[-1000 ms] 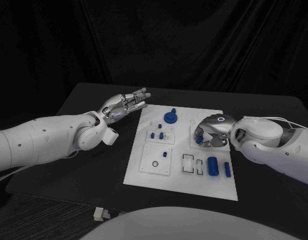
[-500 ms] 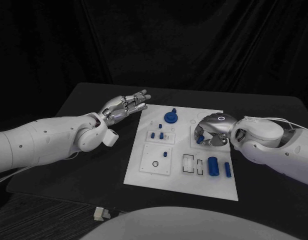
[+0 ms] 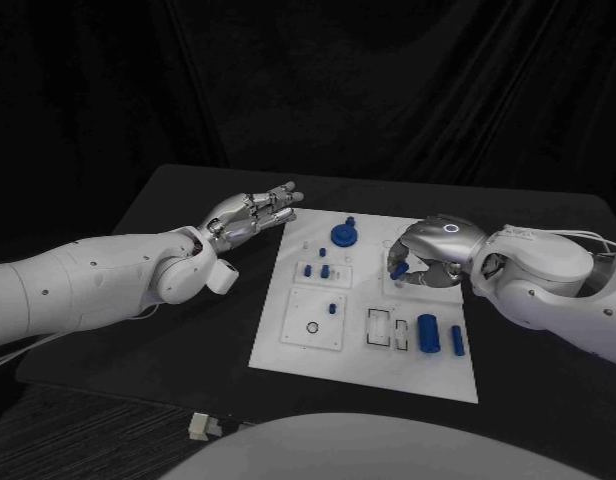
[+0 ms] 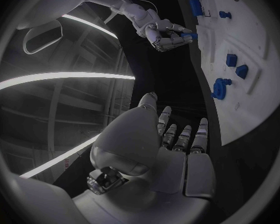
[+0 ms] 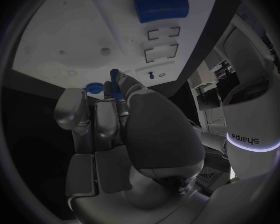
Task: Assemble the parts on the task board
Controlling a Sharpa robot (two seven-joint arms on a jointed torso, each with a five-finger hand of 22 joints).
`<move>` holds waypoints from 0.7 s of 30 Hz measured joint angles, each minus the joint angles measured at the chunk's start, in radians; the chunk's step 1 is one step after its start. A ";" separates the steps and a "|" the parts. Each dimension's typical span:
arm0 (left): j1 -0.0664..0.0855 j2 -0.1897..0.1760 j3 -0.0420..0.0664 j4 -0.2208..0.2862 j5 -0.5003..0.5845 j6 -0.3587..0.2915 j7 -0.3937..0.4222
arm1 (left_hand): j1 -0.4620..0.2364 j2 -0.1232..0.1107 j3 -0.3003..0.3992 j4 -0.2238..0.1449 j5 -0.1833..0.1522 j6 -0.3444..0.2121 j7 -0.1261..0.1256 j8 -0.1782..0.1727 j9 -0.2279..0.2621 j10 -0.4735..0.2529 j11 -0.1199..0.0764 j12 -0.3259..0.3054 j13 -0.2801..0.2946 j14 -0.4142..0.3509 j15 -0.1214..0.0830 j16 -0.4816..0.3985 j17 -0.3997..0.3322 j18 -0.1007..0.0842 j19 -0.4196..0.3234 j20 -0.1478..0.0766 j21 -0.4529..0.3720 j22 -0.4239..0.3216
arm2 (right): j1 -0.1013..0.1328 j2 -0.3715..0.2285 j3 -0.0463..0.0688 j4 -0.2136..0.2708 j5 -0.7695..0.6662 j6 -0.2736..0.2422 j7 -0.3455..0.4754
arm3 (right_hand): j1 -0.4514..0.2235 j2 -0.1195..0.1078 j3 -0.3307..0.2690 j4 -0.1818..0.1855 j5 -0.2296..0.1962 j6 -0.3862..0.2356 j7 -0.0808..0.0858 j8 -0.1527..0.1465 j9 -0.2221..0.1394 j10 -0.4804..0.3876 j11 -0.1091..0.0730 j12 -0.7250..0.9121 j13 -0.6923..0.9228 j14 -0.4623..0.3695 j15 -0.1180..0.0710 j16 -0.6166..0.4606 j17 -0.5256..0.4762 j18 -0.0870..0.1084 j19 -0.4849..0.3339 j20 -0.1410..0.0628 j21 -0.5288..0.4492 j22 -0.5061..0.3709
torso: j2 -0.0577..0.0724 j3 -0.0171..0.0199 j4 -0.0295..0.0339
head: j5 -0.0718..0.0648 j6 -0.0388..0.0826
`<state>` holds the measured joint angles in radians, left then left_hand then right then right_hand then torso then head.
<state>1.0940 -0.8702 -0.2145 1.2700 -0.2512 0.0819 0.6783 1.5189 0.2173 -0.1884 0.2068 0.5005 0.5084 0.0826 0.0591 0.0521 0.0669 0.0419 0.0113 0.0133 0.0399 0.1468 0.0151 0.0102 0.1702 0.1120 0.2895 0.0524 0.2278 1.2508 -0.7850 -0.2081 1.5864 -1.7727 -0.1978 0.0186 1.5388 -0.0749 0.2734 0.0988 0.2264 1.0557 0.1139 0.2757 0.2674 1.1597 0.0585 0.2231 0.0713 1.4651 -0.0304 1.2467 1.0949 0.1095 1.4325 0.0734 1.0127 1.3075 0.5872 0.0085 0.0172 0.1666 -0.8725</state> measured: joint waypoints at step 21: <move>-0.002 0.000 0.000 -0.001 0.000 0.000 0.000 | -0.136 -0.001 -0.078 0.086 -0.121 -0.078 -0.017 -0.007 -0.006 -0.003 -0.003 0.000 0.000 -0.032 -0.047 -0.008 -0.006 0.000 -0.062 -0.110 -0.018 -0.092 | 0.027 0.187 0.001 0.084 -0.030 0.129 -0.041 | -0.013 -0.029 0.048 -0.009 0.029 -0.022 0.013 -0.042 0.045 0.003 0.004 -0.029 -0.003 -0.005 0.010 -0.007 -0.009 0.000 -0.011 0.011 -0.019 0.000 | 0.000 -0.0002 0.0002 | 0.006 0.000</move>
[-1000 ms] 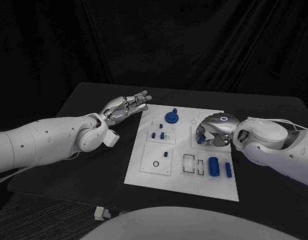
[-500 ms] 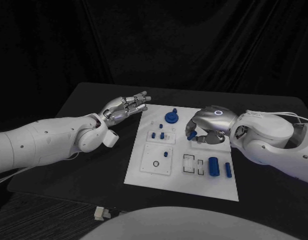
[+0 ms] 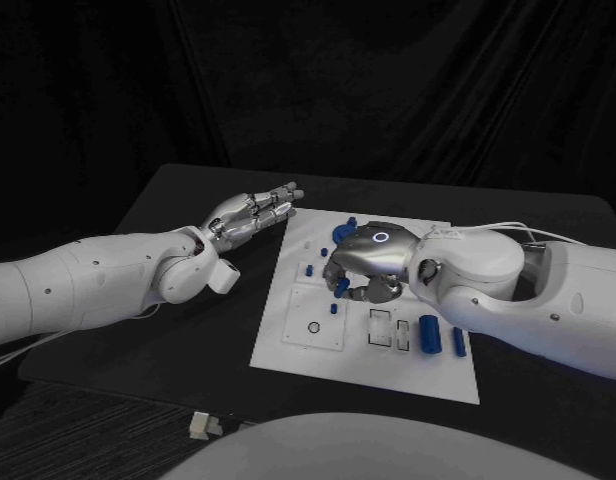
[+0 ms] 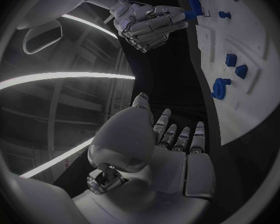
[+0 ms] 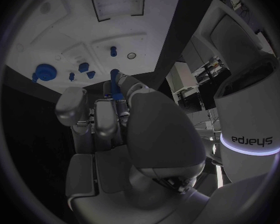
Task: Assemble the parts on the task board
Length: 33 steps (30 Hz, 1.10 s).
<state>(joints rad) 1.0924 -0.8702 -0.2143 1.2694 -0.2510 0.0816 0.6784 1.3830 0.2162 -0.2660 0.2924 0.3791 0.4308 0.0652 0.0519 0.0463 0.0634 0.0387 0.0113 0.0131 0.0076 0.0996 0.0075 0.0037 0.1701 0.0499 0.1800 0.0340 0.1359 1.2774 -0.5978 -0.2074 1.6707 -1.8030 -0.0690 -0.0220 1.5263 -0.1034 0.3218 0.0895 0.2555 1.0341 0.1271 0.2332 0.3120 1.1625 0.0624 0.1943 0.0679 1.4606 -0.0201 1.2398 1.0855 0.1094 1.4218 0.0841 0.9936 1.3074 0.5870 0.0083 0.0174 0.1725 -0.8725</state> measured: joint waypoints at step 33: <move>-0.001 -0.012 0.000 0.005 0.000 0.010 0.000 | -0.294 0.057 -0.109 -0.006 -0.323 -0.228 -0.021 -0.025 -0.019 -0.060 -0.035 -0.008 -0.012 -0.007 -0.035 -0.004 -0.003 -0.038 -0.052 -0.040 -0.028 -0.135 | -0.090 0.154 0.000 -0.131 -0.100 0.063 0.005 | -0.008 -0.008 0.010 -0.004 -0.001 -0.011 0.004 -0.017 -0.003 0.000 0.007 -0.011 0.002 0.000 0.000 0.000 0.002 0.000 -0.003 0.003 0.000 0.001 | 0.000 -0.0005 0.0001 | 0.014 0.000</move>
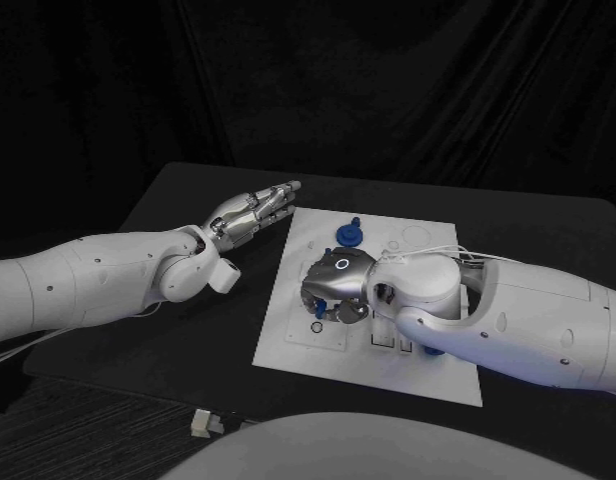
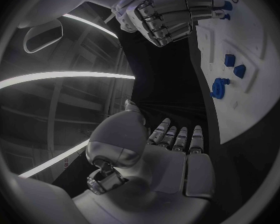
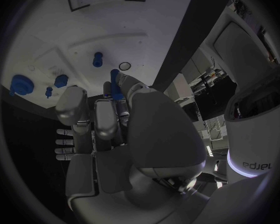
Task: Assemble the parts on the task board
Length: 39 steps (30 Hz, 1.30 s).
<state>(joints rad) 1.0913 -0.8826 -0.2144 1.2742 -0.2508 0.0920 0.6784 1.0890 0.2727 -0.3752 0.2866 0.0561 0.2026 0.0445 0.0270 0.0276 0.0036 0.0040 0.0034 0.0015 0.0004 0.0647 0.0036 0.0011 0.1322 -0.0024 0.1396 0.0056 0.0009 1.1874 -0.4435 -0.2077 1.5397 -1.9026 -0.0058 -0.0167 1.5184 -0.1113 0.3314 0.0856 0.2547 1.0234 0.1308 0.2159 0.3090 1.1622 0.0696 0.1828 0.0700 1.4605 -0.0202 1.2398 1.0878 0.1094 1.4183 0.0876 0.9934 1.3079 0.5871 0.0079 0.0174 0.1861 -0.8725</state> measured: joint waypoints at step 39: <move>-0.002 0.012 0.000 -0.013 0.000 0.048 0.000 | 0.080 -0.001 0.057 0.006 0.150 0.048 0.027 0.000 0.005 -0.004 0.025 0.000 -0.001 0.002 0.030 0.000 0.000 0.015 0.003 0.047 0.000 0.001 | -0.049 -0.001 0.001 0.004 -0.007 -0.011 -0.007 | -0.012 -0.012 0.015 -0.010 -0.005 -0.007 0.000 -0.015 -0.005 0.005 0.000 -0.001 0.005 -0.007 0.007 -0.008 -0.015 0.000 -0.014 0.000 -0.022 0.000 | 0.000 0.0004 -0.0005 | -0.001 0.000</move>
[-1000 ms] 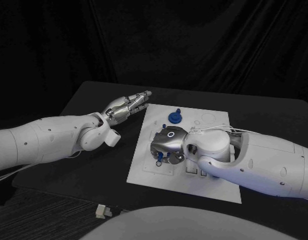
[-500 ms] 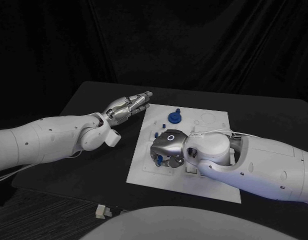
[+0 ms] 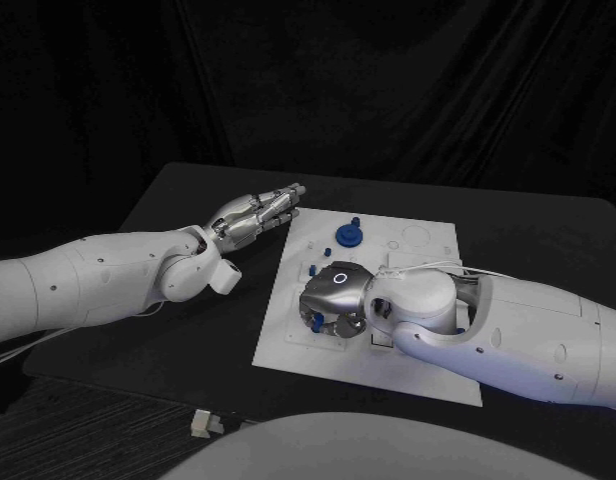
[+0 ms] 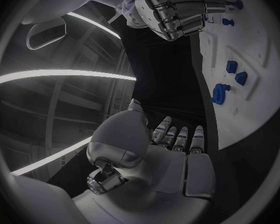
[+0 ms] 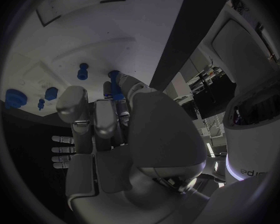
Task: Assemble the parts on the task board
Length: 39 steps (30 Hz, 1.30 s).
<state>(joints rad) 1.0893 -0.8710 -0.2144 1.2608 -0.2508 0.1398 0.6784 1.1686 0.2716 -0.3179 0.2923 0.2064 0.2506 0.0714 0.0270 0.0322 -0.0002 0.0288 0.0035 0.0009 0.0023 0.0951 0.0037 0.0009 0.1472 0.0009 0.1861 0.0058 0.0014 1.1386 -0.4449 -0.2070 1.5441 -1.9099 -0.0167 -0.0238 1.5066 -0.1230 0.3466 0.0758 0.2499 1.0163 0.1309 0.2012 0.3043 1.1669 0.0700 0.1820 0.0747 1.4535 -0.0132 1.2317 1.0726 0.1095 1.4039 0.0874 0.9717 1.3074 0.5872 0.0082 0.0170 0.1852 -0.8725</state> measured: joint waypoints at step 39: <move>-0.003 0.003 0.000 -0.007 0.000 0.020 0.000 | 0.009 0.009 0.021 -0.004 0.043 0.073 0.016 0.016 0.007 0.000 0.014 0.000 0.001 -0.004 0.010 0.000 0.001 0.000 0.000 0.014 0.000 0.000 | 0.016 -0.054 -0.002 0.019 -0.001 -0.035 -0.016 | 0.011 -0.101 -0.194 0.175 -0.167 -0.410 -0.134 -0.143 -0.147 -0.523 0.032 0.029 0.000 -0.132 0.012 -0.101 -0.163 0.016 -0.114 0.018 -0.260 0.000 | 0.000 -0.0001 0.0002 | 0.003 0.000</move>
<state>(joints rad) 1.0859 -0.8684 -0.2144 1.2542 -0.2508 0.1595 0.6784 1.1774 0.2804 -0.2973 0.2881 0.2489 0.3236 0.0875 0.0427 0.0395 -0.0006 0.0427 0.0035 0.0019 -0.0013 0.1056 0.0037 0.0014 0.1469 0.0010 0.2002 0.0058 0.0015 1.1541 -0.4990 -0.2091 1.5630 -1.9108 -0.0521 -0.0398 1.5178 -0.2236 0.1530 0.2503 0.0828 0.6066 -0.0035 0.0586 0.1570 0.6435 0.1024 0.2110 0.0751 1.3215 -0.0011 1.1304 0.9097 0.1252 1.2896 0.1052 0.7120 1.3079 0.5869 0.0081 0.0172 0.1884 -0.8725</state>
